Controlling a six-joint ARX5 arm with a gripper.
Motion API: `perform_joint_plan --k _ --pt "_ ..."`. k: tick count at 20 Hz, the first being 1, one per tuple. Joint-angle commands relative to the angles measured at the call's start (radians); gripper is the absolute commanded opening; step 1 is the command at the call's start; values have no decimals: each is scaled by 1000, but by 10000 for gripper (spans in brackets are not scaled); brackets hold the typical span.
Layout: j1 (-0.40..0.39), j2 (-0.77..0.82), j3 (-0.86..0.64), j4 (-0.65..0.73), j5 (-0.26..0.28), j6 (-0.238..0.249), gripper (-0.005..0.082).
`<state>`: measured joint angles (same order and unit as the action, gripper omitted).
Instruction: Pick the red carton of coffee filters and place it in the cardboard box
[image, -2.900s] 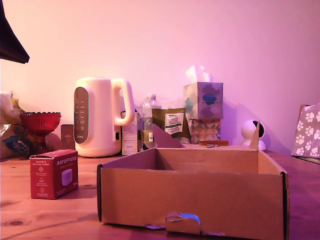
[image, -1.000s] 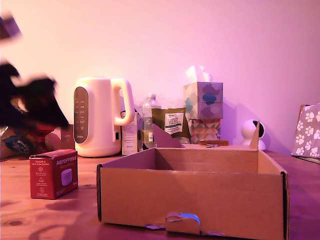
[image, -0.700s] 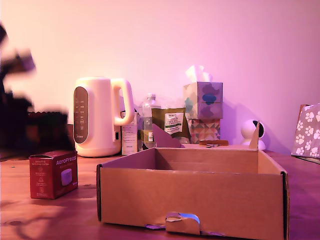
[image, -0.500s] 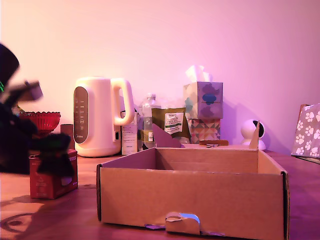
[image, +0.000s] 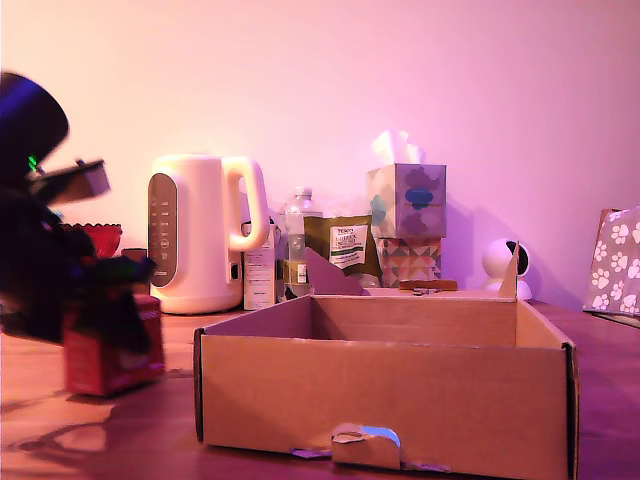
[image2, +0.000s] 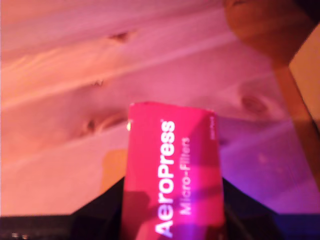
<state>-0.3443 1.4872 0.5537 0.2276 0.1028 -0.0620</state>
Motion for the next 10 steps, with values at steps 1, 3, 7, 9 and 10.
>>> perform_joint_plan --k 1,3,7,9,10 --pt "-4 -135 -3 -33 4 18 156" --pt "-4 -276 -3 -88 43 18 156" --pt "-22 -435 -3 -121 107 17 156" --pt "-43 -435 -3 -131 131 10 155" --pt "-60 -422 -3 -120 142 8 155"
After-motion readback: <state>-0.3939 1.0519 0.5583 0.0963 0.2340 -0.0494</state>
